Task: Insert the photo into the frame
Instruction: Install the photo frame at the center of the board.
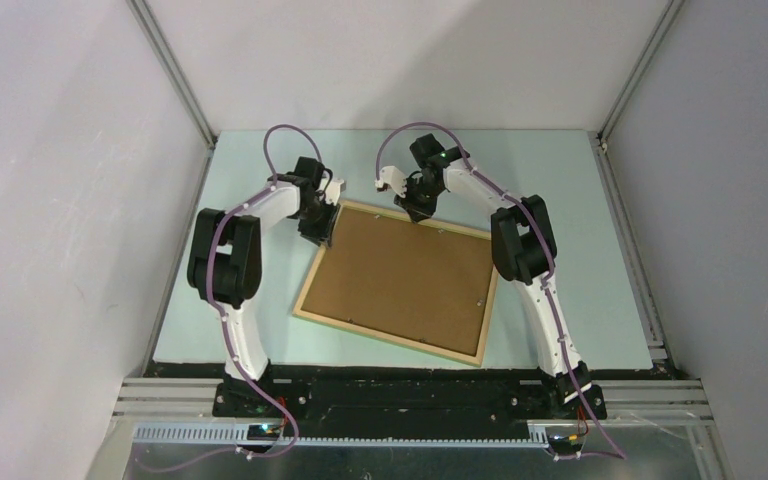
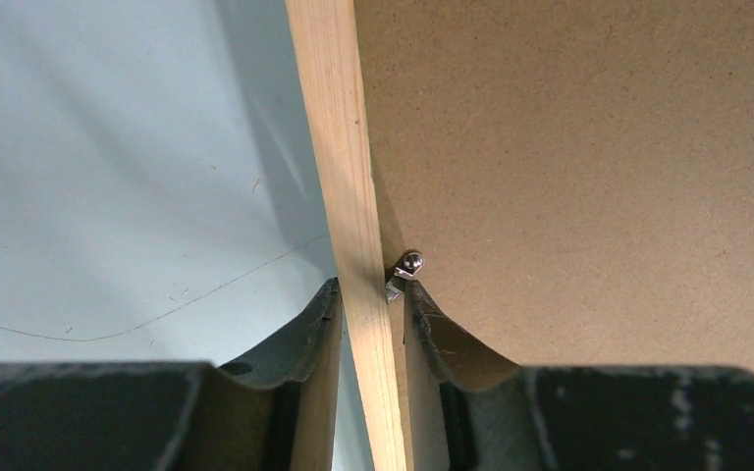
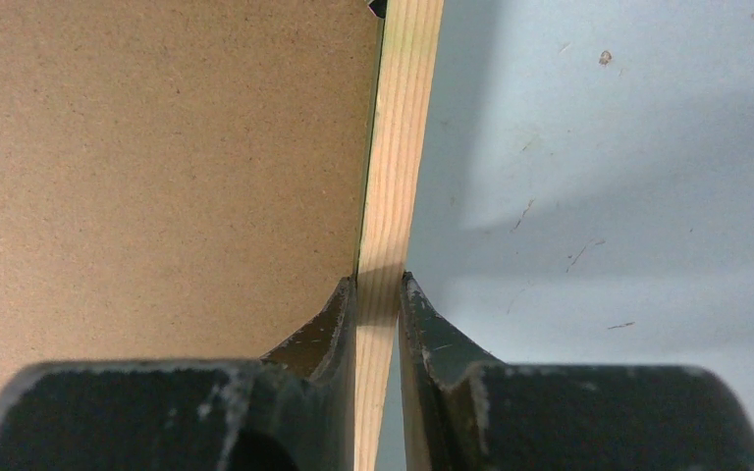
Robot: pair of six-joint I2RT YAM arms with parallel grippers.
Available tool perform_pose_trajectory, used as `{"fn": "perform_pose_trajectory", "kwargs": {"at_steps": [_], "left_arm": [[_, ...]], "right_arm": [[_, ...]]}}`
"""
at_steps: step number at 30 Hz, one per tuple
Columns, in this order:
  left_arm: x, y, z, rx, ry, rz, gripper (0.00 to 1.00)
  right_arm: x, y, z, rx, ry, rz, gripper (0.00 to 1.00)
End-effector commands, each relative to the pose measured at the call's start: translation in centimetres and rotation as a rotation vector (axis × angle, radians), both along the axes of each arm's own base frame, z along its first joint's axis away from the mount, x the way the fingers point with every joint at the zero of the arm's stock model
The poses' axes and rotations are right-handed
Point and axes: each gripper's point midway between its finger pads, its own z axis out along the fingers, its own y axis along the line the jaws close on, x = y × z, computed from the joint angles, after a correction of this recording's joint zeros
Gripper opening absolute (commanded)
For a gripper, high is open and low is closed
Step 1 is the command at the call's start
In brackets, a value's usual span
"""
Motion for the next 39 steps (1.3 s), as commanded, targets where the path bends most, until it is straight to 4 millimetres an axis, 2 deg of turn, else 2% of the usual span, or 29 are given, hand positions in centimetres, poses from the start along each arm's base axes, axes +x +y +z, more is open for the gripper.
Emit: {"fn": "perform_pose_trajectory", "kwargs": {"at_steps": [1,8,14,19,21,23,24,28,34,38,39], "left_arm": [[1.7,-0.6,1.6,-0.02,-0.083,-0.032,0.28],[2.1,-0.5,2.5,-0.016,-0.109,-0.037,0.19],[2.6,0.2,3.4,0.014,-0.146,-0.045,0.06],[2.9,0.9,4.0,0.037,-0.169,-0.04,0.03],[2.9,1.1,4.2,0.041,-0.174,-0.037,0.08],[2.8,1.1,4.4,0.041,-0.178,-0.039,0.21],[2.8,1.2,4.6,0.043,-0.182,-0.037,0.3],[2.5,1.4,4.9,0.048,-0.189,-0.032,0.51],[2.1,1.7,5.6,0.011,-0.192,-0.006,0.63],[1.8,1.7,5.6,-0.016,-0.179,0.013,0.65],[1.9,1.6,5.5,-0.024,-0.175,0.016,0.65]], "right_arm": [[-1.9,-0.1,0.7,-0.003,0.048,0.012,0.0],[-2.0,-0.1,0.6,-0.009,0.05,0.01,0.0],[-1.8,-0.1,0.9,-0.012,0.039,0.003,0.0],[-1.8,-0.2,1.0,-0.016,0.036,0.0,0.0],[-1.8,-0.3,1.0,-0.02,0.035,-0.001,0.0],[-1.8,-0.3,1.0,-0.023,0.034,-0.002,0.0],[-1.9,-0.4,1.0,-0.026,0.035,-0.003,0.0],[-2.0,-0.5,1.2,-0.028,0.032,-0.005,0.0],[-1.9,-0.2,1.9,-0.012,0.027,-0.027,0.01],[-1.6,-0.2,2.8,0.006,0.007,-0.058,0.14],[-1.4,-0.2,2.8,0.009,0.002,-0.068,0.21]]}}
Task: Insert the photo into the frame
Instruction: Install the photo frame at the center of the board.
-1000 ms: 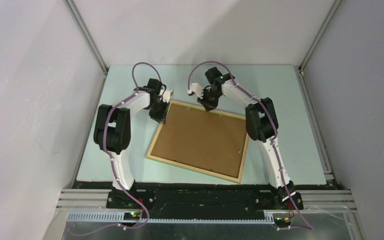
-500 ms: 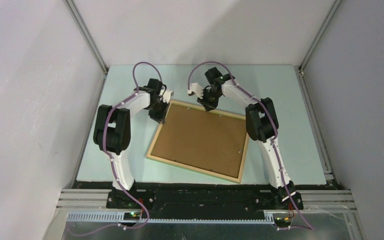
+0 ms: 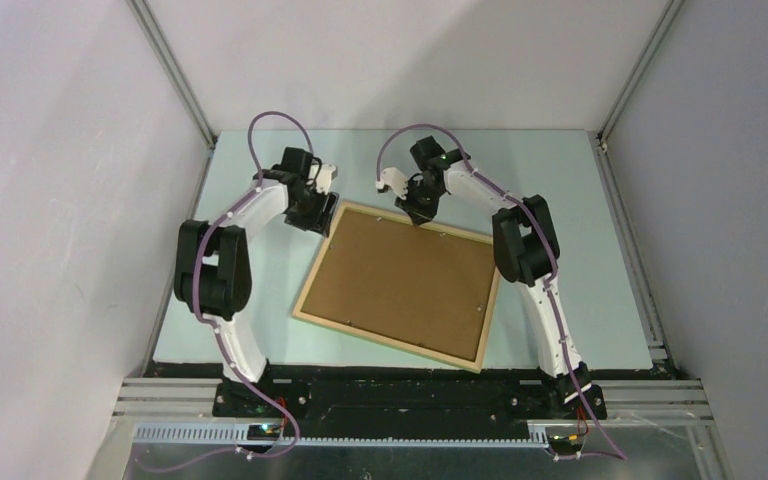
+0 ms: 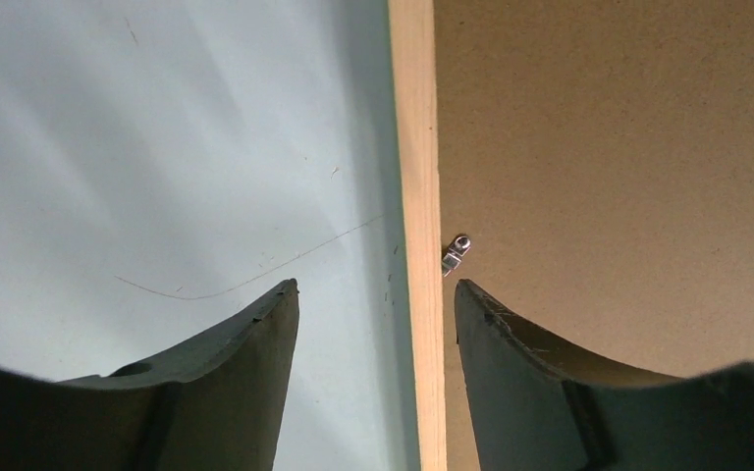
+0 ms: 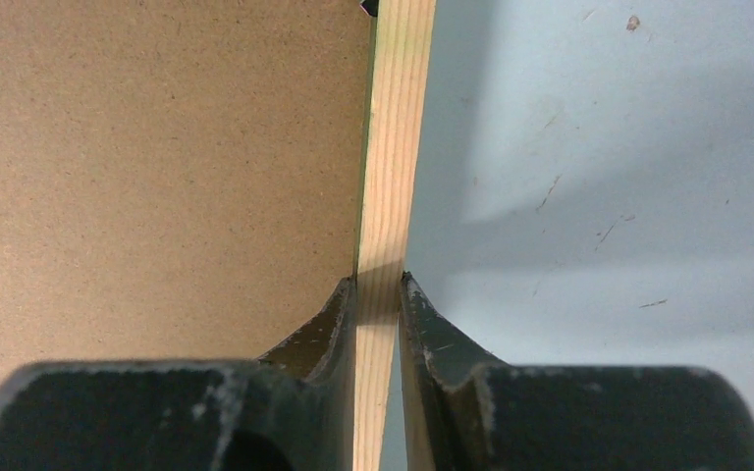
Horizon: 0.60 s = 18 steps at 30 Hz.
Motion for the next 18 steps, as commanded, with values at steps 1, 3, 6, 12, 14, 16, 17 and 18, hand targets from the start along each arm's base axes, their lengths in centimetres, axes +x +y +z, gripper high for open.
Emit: {"fn": "perform_pose_trajectory", "kwargs": {"at_steps": [1,3,6,12,14,16,17,18], "left_arm": [[0.3,-0.2,1.5,-0.057,-0.033,0.029,0.65],[0.3,-0.4,1.3,-0.07,-0.022,0.04,0.65],[0.5,-0.5,1.0,-0.08,-0.011,0.055,0.66],[1.1,-0.5,0.8,-0.093,-0.011,0.083,0.74],[1.3,-0.5,0.9,-0.096,-0.016,0.088,0.78],[1.5,-0.6,0.8,-0.099,-0.018,0.089,0.8],[1.7,-0.7,0.7,-0.1,-0.019,0.089,0.81],[1.8,-0.7,0.6,-0.101,-0.019,0.09,0.82]], "right_arm": [[-0.4,0.2,3.0,0.024,-0.031,-0.035,0.25],[-0.2,0.0,3.4,0.024,-0.041,-0.052,0.33],[0.2,-0.2,4.2,0.029,-0.058,-0.084,0.44],[0.9,-1.2,7.3,0.06,-0.11,-0.171,0.64],[0.6,-1.6,8.3,0.071,-0.117,-0.195,0.71],[0.1,-2.2,9.0,0.083,-0.119,-0.219,0.76],[-0.1,-2.4,9.0,0.087,-0.115,-0.235,0.78],[-0.2,-2.6,10.0,0.103,-0.135,-0.242,0.79]]}}
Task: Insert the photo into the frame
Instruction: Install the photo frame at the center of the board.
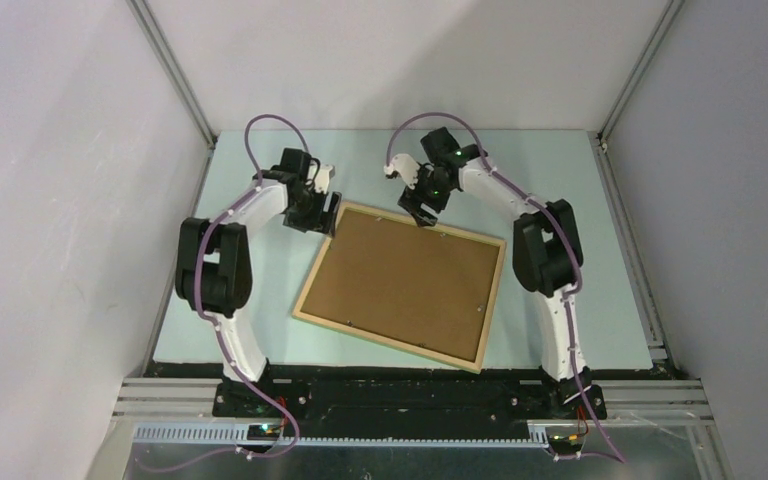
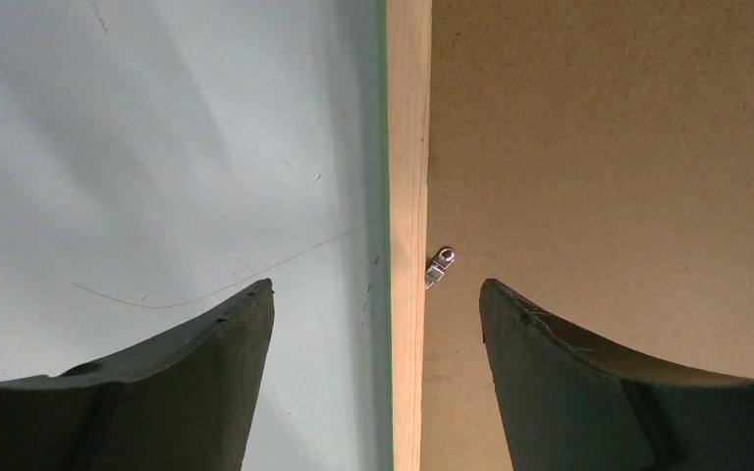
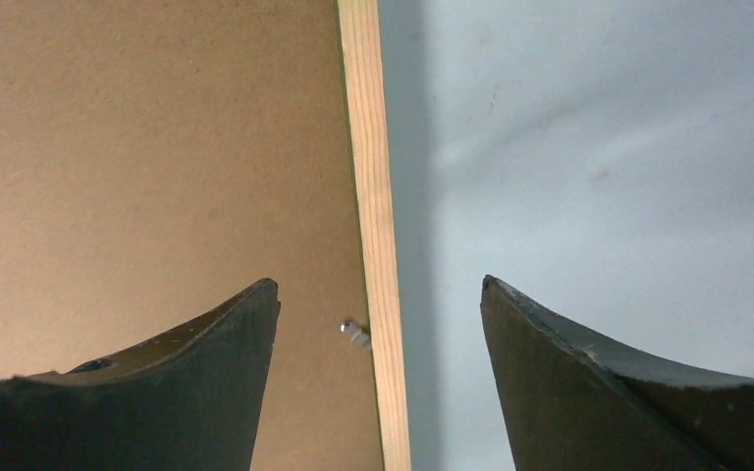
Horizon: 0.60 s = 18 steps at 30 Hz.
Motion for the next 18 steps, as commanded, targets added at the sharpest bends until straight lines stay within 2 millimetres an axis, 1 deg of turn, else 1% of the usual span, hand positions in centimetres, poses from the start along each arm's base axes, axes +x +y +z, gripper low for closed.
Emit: {"fn": "perform_pose_trajectory", "kwargs": {"at_steps": [1,2,3,4,5,6,7,8,9,10,11,12,13,14,15,16,17,18], "left_arm": [[2.0,-0.5,0.9,-0.036,-0.043,0.023,0.83],[2.1,-0.5,0.8,-0.04,-0.042,0.024,0.83],[2.3,-0.8,0.7,-0.047,-0.038,0.024,0.84],[2.4,-0.8,0.6,-0.05,-0.035,0.025,0.84],[2.6,-1.0,0.4,-0.061,-0.03,0.025,0.85],[2.6,-1.1,0.4,-0.066,-0.028,0.026,0.86],[2.8,-1.3,0.3,-0.073,-0.025,0.027,0.88],[2.9,-1.4,0.2,-0.076,-0.024,0.027,0.89],[3.1,-1.5,0.2,-0.08,-0.023,0.028,0.9],[3.3,-1.5,0.1,-0.082,-0.022,0.028,0.9],[3.5,-1.7,0.0,-0.089,-0.02,0.029,0.9],[3.5,-1.8,-0.2,-0.094,-0.013,0.03,0.9],[3.7,-1.9,-0.2,-0.096,-0.015,0.029,0.9],[3.8,-1.9,-0.5,-0.095,-0.009,0.032,0.89],[4.1,-2.0,-0.4,-0.095,-0.013,0.033,0.89],[4.3,-2.0,-0.6,-0.096,-0.01,0.035,0.87],[4.4,-2.0,-0.7,-0.097,-0.01,0.036,0.86],[4.5,-2.2,-0.9,-0.101,-0.005,0.035,0.84]], "right_arm": [[0.0,-0.9,5.5,0.079,-0.095,-0.084,0.81],[-0.2,-1.2,6.5,0.09,-0.112,-0.094,0.82],[-0.7,-1.7,6.2,0.088,-0.094,-0.116,0.83],[-1.0,-2.0,7.3,0.1,-0.105,-0.128,0.83],[-1.6,-2.5,6.9,0.099,-0.082,-0.152,0.84],[-2.0,-2.8,7.9,0.113,-0.093,-0.162,0.85],[-2.6,-3.5,7.5,0.113,-0.07,-0.186,0.85],[-2.8,-4.1,8.4,0.126,-0.081,-0.202,0.86],[-3.7,-4.7,8.6,0.132,-0.07,-0.219,0.87],[-4.4,-5.5,7.8,0.125,-0.043,-0.242,0.87],[-4.8,-5.9,8.6,0.137,-0.054,-0.251,0.88],[-5.4,-6.8,7.7,0.128,-0.029,-0.273,0.88],[-5.9,-7.3,8.2,0.136,-0.034,-0.283,0.88],[-6.5,-8.1,7.4,0.132,-0.008,-0.306,0.89],[-6.9,-8.6,7.9,0.143,-0.012,-0.317,0.89],[-7.5,-9.5,7.2,0.148,0.021,-0.343,0.89],[-8.0,-10.0,7.4,0.159,0.027,-0.356,0.89],[-8.6,-10.7,6.8,0.173,0.065,-0.384,0.89]]}}
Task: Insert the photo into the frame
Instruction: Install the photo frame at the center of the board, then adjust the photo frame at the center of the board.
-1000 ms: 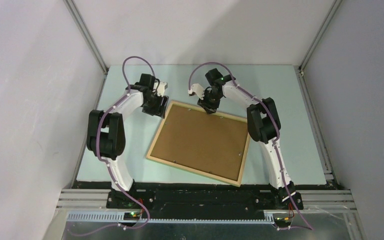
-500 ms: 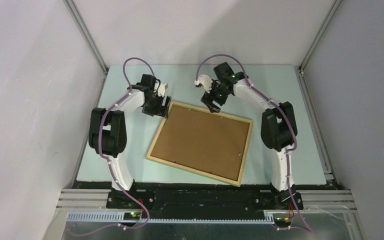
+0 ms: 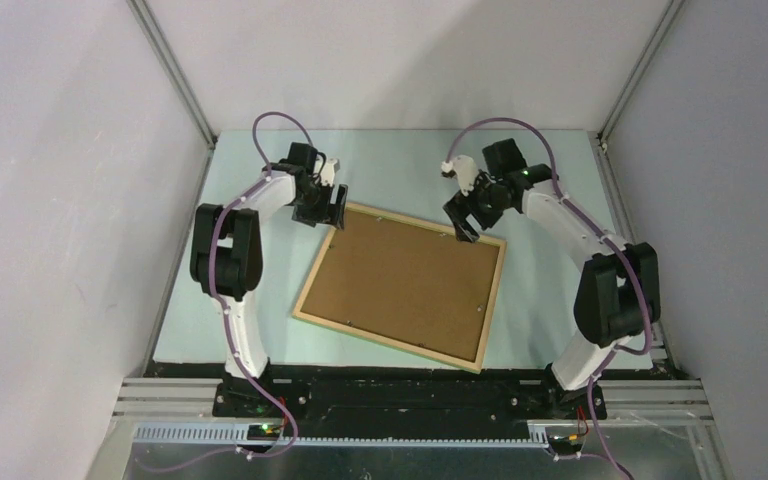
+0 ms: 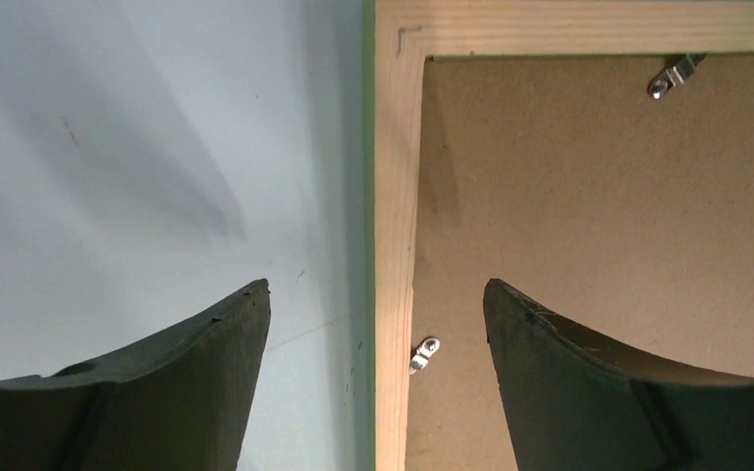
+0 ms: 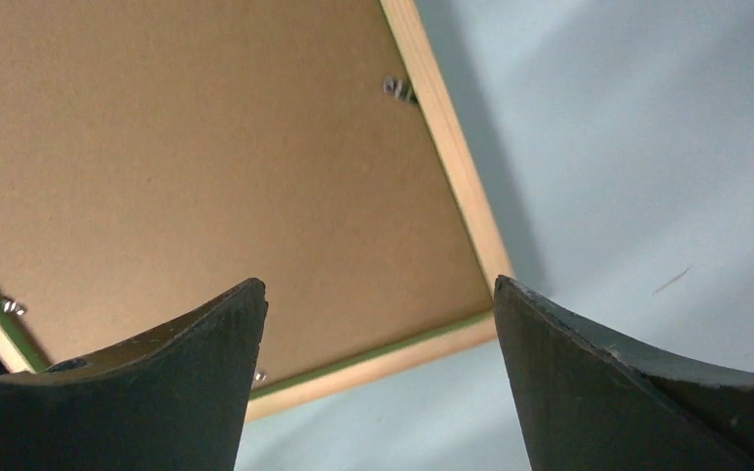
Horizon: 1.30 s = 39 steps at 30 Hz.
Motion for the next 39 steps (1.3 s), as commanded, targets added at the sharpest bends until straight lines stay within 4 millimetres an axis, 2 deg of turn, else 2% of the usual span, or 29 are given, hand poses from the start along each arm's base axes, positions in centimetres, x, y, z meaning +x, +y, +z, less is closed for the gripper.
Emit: {"fn": "perform_pose_trajectory", "kwargs": {"at_steps": [1,7,10,13,18,22,35,39], "left_arm": [[2.0,-0.7,0.8,-0.042,-0.036,0.011,0.82],[1.9,-1.2,-0.2,-0.065,-0.01,-0.001,0.6],[1.5,-1.4,-0.6,-0.077,0.011,0.012,0.5],[1.1,-1.8,-0.7,-0.099,0.025,0.015,0.44],[0.5,-2.0,-0.9,-0.111,0.042,0.024,0.34],[0.0,-1.9,-0.9,-0.113,0.045,0.029,0.26],[-1.1,-2.1,-1.9,-0.123,0.079,0.022,0.06],[-1.7,-2.0,-2.1,-0.122,0.086,0.016,0.02]], "right_arm": [[-1.7,-2.8,1.0,0.1,0.048,-0.116,0.89],[-4.5,-5.8,-1.6,0.2,0.203,-0.268,0.86],[-5.3,-6.5,-2.9,0.216,0.248,-0.319,0.84],[-5.8,-7.1,-4.5,0.204,0.282,-0.382,0.82],[-5.5,-8.8,-6.5,0.163,0.323,-0.497,0.77],[-5.4,-9.6,-7.5,0.171,0.362,-0.547,0.7],[-5.0,-10.0,-10.7,0.167,0.46,-0.599,0.52],[-4.7,-10.0,-11.5,0.162,0.485,-0.607,0.4]]}}
